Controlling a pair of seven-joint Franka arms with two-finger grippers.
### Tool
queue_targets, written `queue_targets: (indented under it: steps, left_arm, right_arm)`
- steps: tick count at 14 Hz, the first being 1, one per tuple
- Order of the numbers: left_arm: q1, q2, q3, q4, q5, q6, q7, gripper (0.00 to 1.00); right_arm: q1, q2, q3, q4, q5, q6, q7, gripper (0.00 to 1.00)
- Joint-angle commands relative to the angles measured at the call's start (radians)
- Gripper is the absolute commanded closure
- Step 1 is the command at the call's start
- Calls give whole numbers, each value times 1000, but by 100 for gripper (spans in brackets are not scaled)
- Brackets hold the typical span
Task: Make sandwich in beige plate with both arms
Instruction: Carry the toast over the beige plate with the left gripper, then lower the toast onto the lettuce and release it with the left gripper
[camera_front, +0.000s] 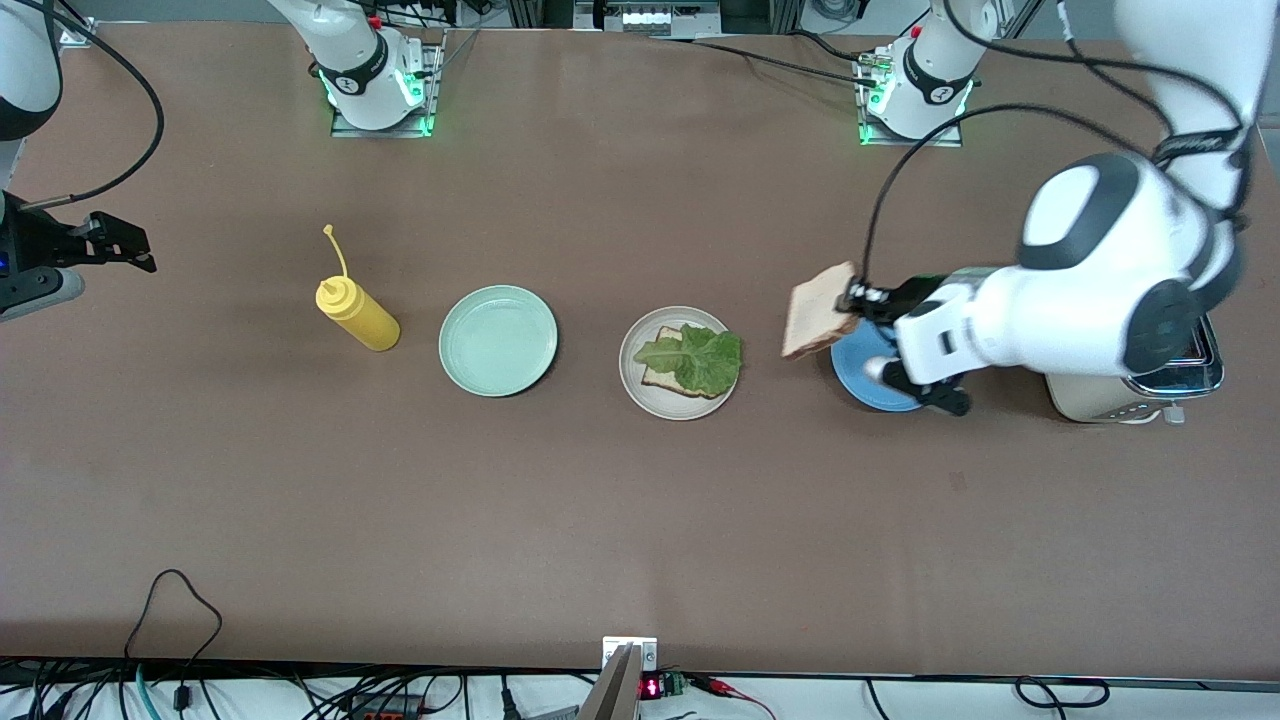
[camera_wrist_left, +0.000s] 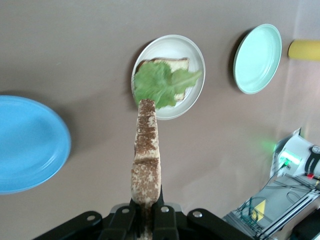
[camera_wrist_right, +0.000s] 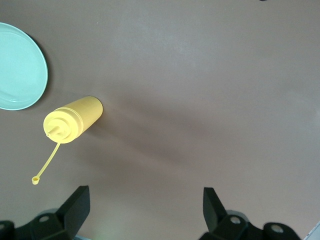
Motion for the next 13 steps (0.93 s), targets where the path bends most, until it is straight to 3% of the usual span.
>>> queue_targets:
  steps: [1, 3, 5, 7, 10, 13]
  left_arm:
    - [-65, 72, 16, -12, -94, 115, -49, 99]
    - [-100, 71, 79, -161, -324, 294, -31, 99]
    - [-102, 72, 87, -242, -429, 410, 18, 100]
    - [-99, 69, 90, -367, -585, 525, 146, 99]
    - [-94, 77, 116, -430, -728, 547, 309, 99]
    - [-94, 114, 121, -444, -793, 547, 421, 99]
  right_arm:
    - [-11, -13, 8, -13, -10, 10, -3, 0]
    - [-11, -13, 8, -11, -1, 9, 82, 0]
    - [-9, -16, 10, -11, 13, 3, 294, 0]
    - [-8, -17, 11, -11, 83, -3, 515, 0]
    - [-2, -19, 14, -11, 143, -8, 785, 0]
    - [0, -20, 34, -11, 192, -13, 978, 0]
